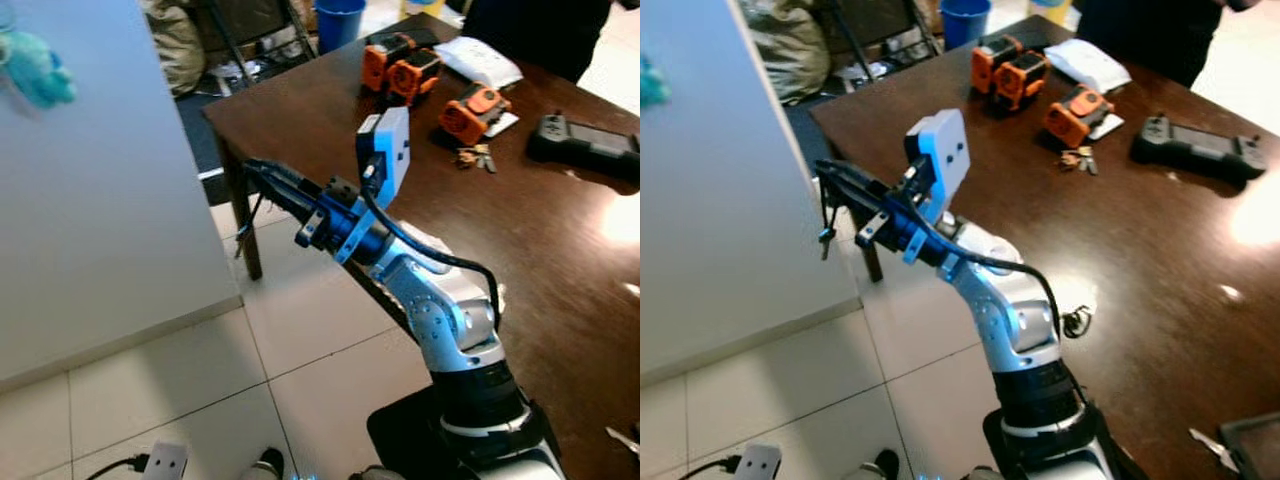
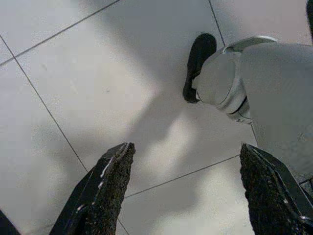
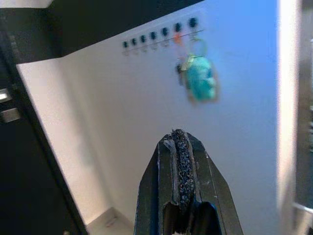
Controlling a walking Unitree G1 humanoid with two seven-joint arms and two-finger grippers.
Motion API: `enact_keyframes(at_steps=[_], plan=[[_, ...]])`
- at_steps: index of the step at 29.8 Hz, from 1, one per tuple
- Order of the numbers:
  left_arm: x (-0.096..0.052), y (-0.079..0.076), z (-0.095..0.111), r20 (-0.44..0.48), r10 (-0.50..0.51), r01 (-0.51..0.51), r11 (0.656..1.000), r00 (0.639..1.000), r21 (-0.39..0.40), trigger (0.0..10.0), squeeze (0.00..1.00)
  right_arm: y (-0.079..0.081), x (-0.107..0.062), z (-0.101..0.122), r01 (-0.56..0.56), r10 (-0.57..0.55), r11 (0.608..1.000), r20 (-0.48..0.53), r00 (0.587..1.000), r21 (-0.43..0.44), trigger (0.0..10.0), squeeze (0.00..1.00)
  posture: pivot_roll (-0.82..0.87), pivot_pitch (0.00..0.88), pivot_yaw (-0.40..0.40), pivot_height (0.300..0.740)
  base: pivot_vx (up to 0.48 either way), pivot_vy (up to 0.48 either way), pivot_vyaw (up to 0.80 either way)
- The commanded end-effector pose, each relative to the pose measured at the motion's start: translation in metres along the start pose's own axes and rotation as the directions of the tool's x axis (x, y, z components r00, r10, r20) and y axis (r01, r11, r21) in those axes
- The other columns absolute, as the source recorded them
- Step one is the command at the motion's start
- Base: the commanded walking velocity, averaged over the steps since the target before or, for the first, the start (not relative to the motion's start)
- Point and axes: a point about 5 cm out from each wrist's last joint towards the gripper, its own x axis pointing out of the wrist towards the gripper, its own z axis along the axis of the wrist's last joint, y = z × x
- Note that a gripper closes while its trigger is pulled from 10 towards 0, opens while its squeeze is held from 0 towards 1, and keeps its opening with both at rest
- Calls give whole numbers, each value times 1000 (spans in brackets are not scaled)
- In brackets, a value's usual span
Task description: Hang keys on a hook
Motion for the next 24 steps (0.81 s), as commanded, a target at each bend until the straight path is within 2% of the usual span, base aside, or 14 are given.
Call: enact_keyframes(at_steps=[1,6,9,13,14,17,18,24], plan=[[-1,-6,-11,-40,-35,36,999,999,8,10000,0,6,4,6,-45,45,999,23,999,-12,10000,0,-39,111,54,740,0,0,781],[-2,-7,-13,-42,-42,42,999,998,5,10000,0,8,5,9,-76,77,997,31,997,-14,10000,0,-39,113,53,740,195,0,501],[-2,-7,-14,-44,-41,41,999,998,1,10000,0,8,5,9,-78,78,997,52,996,11,10000,0,-32,103,47,740,255,0,0],[-2,-6,-14,-46,-34,34,999,998,-2,10000,0,11,5,11,-133,134,991,38,990,-24,10000,0,-30,89,40,740,300,0,794],[-1,-3,-9,-23,-2,1,999,1000,-38,10000,0,13,5,11,-177,178,983,27,984,-46,10000,0,-24,66,34,740,300,0,794],[-1,-2,-6,-12,12,-12,998,1000,-54,10000,0,13,5,11,-186,187,981,26,982,-47,10000,0,-24,66,34,740,300,0,794],[0,4,0,10,52,-51,995,999,-87,10000,0,15,5,11,-205,206,978,30,978,-44,10000,0,-20,60,34,740,296,0,794],[-2,20,11,40,135,-128,980,990,-151,10000,0,18,5,10,-238,239,971,32,970,-37,10000,0,-17,47,35,740,293,0,794]])
